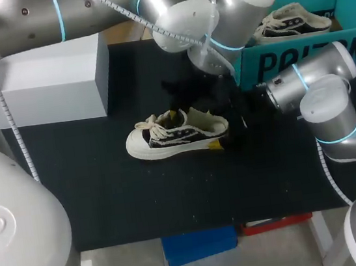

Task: Take the shoe out of the shoebox, open the shoe tongue, remove and reinsert the insole, then place the shoe into the shoebox

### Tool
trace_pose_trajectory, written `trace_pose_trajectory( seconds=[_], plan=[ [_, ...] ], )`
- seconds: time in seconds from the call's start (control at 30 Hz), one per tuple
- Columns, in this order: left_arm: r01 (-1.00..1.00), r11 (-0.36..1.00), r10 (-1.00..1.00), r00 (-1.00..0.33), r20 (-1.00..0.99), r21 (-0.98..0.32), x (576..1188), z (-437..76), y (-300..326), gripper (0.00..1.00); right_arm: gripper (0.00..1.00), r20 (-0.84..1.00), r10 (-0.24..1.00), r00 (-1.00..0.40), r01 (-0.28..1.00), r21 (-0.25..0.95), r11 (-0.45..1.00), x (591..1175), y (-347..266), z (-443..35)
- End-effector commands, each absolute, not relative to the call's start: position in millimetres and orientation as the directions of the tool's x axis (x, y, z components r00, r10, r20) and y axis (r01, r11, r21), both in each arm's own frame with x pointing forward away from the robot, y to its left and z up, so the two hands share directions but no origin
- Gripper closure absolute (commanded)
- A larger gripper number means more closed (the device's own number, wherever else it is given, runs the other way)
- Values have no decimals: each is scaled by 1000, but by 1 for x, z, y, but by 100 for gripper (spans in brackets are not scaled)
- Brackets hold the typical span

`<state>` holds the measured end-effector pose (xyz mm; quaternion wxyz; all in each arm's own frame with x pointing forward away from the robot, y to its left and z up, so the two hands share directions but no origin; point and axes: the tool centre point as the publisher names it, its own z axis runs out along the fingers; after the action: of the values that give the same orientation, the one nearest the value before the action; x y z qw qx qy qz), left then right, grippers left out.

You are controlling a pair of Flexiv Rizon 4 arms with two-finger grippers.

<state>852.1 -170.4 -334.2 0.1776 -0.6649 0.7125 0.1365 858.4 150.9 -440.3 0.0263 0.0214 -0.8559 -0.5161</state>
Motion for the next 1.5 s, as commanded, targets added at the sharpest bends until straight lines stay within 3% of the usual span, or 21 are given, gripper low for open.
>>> trace_pose_trajectory(
  seconds=[0.03,0.17,0.2,0.23,0.27,0.9,1.5],
  plan=[
    [-994,80,-917,-43,-396,-78,845,-323,-149,100,100,23,-63,-998,-9,884,467,857,153,-445],
    [-994,67,-915,-27,-403,-86,846,-325,-128,100,100,23,-63,-998,-9,884,467,857,153,-445],
    [-994,66,-913,-24,-408,-89,846,-325,-123,85,100,23,-63,-998,-9,884,467,857,153,-445],
    [-994,62,-913,-21,-408,-89,846,-325,-116,50,100,23,-63,-998,-9,884,467,857,153,-445],
    [-994,56,-913,-15,-408,-90,846,-325,-111,0,100,23,-63,-998,-9,884,467,857,153,-445],
    [-996,-82,-908,93,-409,-44,840,-329,-44,0,100,23,-63,-998,-9,884,467,857,153,-445],
    [-995,-95,-921,80,-381,20,837,-353,-30,0,100,23,-63,-998,-9,884,467,857,153,-445]
  ],
)
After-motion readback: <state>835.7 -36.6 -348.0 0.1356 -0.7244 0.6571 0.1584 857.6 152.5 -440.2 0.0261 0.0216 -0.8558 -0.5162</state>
